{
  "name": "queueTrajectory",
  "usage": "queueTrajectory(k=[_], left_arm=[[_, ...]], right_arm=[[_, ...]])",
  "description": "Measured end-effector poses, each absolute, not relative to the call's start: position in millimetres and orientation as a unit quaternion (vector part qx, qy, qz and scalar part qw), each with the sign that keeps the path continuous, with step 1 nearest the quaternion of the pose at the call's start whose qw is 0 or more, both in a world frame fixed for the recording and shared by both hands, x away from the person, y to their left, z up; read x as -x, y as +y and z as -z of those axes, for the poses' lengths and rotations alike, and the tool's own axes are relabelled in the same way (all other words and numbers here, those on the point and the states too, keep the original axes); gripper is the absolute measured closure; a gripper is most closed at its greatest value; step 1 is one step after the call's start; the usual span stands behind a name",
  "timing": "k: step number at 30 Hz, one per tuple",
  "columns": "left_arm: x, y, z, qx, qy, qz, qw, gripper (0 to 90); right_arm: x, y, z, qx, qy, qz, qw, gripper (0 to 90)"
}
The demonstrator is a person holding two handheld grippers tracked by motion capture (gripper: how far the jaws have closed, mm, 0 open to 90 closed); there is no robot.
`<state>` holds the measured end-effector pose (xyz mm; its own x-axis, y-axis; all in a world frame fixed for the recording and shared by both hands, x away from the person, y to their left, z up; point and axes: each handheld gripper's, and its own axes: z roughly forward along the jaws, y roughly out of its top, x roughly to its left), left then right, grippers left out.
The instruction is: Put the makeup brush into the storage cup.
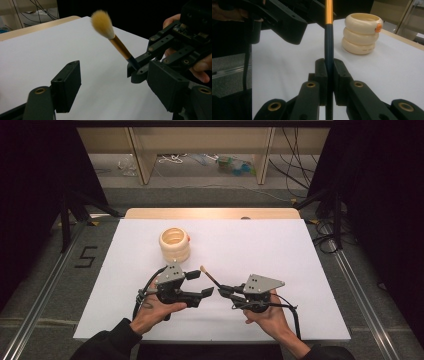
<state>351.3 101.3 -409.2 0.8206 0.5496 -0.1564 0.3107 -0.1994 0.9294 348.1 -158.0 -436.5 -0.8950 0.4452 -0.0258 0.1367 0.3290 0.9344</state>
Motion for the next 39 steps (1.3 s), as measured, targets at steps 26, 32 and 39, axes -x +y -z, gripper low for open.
queueTrajectory(k=[26, 32, 39], left_arm=[[-352, 98, 407, -0.729, 0.307, -0.086, 0.606, 38.9], [-352, 99, 407, -0.727, 0.307, -0.084, 0.609, 47.1], [-352, 101, 406, -0.72, 0.304, -0.083, 0.618, 54.7]], right_arm=[[-349, -135, 437, -0.185, 0.78, -0.586, 0.12, 84.1], [-348, -134, 437, -0.183, 0.775, -0.59, 0.132, 84.1], [-348, -134, 436, -0.185, 0.773, -0.592, 0.132, 84.1]])
